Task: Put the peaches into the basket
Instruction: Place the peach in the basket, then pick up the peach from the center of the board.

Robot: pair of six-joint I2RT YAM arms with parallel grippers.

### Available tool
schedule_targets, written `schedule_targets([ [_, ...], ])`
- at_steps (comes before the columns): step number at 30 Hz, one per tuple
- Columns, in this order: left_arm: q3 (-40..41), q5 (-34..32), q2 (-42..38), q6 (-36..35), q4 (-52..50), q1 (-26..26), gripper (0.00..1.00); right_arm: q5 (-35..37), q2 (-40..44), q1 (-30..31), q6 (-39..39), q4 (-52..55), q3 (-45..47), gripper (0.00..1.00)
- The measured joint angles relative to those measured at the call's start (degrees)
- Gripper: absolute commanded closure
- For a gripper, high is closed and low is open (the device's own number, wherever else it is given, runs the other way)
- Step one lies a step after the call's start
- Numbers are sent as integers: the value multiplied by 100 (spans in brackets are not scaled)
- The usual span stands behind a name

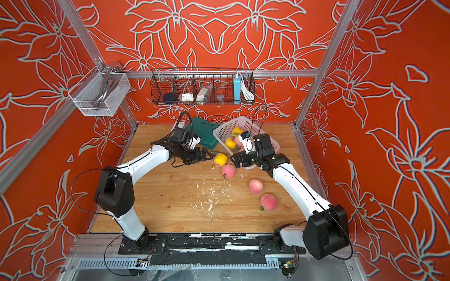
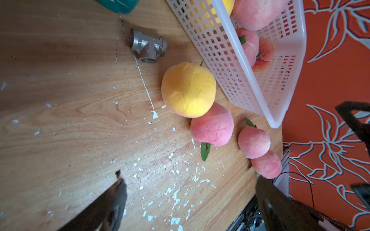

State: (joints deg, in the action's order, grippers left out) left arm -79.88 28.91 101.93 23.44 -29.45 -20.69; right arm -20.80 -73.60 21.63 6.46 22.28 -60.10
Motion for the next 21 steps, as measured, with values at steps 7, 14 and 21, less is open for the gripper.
schedule_targets([
  [7, -636, -323, 651, 107, 144, -275, 4, -96, 114, 0, 103, -151, 249, 1],
  [14, -1071, -555, 1344, 225, 262, -444, 4, -85, 114, 0, 118, -175, 306, 1],
  [21, -1401, -693, 1784, 236, 330, -555, 4, -24, 114, 0, 122, -173, 308, 1],
])
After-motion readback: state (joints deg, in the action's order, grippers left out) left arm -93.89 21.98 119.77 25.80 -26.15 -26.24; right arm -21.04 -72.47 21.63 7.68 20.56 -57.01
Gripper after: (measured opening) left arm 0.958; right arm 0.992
